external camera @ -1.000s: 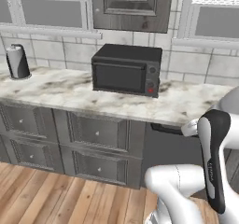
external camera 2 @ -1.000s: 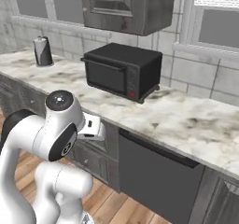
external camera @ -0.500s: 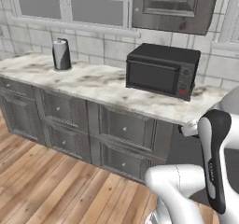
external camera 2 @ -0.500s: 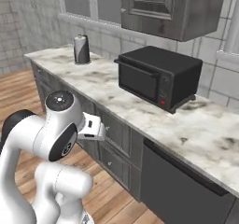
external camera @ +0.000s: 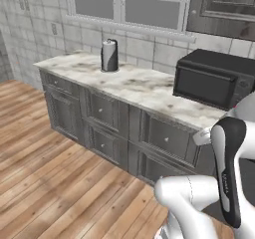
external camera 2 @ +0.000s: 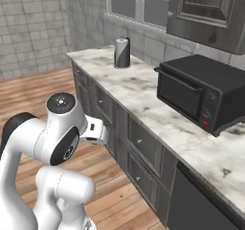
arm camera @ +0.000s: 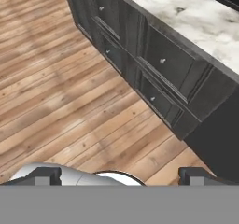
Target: Four empty soda cans are scattered around the kitchen. Gather all the cans and cluster them next to the stove for recycling.
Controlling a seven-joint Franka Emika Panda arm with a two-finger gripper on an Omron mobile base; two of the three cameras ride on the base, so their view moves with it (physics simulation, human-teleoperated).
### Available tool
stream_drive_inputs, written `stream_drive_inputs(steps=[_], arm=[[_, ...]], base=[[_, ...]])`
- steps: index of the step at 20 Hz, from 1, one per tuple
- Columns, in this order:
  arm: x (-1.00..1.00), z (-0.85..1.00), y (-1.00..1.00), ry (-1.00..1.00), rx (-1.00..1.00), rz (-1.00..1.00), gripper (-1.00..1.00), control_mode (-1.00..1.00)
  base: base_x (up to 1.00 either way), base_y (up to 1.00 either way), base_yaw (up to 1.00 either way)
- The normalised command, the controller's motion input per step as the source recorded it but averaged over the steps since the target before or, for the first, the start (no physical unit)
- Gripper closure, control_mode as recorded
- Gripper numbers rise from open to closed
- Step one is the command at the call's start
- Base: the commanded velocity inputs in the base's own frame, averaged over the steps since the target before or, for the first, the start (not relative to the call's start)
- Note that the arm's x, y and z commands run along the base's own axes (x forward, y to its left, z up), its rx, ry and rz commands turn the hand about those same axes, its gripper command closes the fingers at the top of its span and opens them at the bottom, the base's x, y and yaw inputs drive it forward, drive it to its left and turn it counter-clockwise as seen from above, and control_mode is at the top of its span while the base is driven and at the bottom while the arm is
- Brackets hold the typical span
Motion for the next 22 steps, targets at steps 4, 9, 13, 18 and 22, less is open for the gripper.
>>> stream_drive_inputs(steps=[4, 9, 13, 18, 22], arm=[[0.00, 0.00, 0.00, 0.00, 0.00, 0.00, -1.00, 1.00], [0.00, 0.00, 0.00, 0.00, 0.00, 0.00, -1.00, 1.00], [0.00, 0.00, 0.00, 0.00, 0.00, 0.00, -1.00, 1.00], [0.00, 0.00, 0.00, 0.00, 0.00, 0.00, -1.00, 1.00], [0.00, 0.00, 0.00, 0.00, 0.00, 0.00, -1.00, 1.00]], base=[[0.05, 0.36, 0.34], [0.15, 0.42, 0.33], [0.24, 0.09, 0.34], [0.41, 0.00, 0.35], [0.51, -0.01, 0.41]])
